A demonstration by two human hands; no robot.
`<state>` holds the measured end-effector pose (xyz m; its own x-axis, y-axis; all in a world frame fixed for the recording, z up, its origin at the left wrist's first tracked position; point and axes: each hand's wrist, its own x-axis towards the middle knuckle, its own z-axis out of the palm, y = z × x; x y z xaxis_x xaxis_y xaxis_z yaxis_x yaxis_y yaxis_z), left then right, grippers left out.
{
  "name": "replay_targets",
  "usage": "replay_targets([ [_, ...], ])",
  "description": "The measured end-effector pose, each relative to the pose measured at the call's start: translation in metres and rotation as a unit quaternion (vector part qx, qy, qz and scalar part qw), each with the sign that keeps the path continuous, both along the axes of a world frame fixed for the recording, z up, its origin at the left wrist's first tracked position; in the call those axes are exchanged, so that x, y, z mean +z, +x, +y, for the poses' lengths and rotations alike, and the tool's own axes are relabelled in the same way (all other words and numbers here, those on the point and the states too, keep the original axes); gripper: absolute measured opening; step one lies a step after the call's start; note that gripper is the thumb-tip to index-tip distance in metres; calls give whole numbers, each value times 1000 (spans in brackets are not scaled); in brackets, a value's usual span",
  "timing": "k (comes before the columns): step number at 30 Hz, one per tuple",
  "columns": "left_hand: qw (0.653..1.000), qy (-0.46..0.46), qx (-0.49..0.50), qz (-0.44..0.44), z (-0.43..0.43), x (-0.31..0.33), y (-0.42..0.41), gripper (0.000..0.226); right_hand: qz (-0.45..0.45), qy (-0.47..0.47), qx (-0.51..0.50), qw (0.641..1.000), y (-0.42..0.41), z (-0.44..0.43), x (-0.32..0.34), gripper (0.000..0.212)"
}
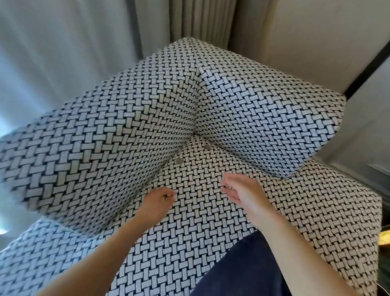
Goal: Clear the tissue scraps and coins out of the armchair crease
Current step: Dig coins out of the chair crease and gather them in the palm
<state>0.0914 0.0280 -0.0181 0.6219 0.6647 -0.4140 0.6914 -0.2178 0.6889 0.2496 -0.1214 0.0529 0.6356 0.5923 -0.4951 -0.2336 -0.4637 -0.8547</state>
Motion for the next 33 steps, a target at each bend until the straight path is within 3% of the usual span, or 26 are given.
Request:
replay_targets([
  [4, 997, 70, 28, 28, 18, -27, -38, 35, 10, -11, 43, 999, -21, 32, -17, 10],
  [11, 988, 109, 70, 87, -1, -42, -83, 65, 26, -29, 84, 996, -48, 62, -33, 13],
  [17, 969, 173, 124, 129, -31, -48, -93, 66, 16, -44, 113, 993, -63, 60, -42, 14],
  [21, 956, 204, 138, 157, -42, -53, -102, 86, 5, -64, 111, 992, -66, 54, -50, 13],
  [30, 932, 191, 106, 289, -27, -40, -60, 72, -12, -71, 119, 990, -57, 46, -55, 13],
  [33, 939, 198, 61, 274, -30, -36, -48, 72, -40, -79, 126, 988, -48, 46, -60, 13],
])
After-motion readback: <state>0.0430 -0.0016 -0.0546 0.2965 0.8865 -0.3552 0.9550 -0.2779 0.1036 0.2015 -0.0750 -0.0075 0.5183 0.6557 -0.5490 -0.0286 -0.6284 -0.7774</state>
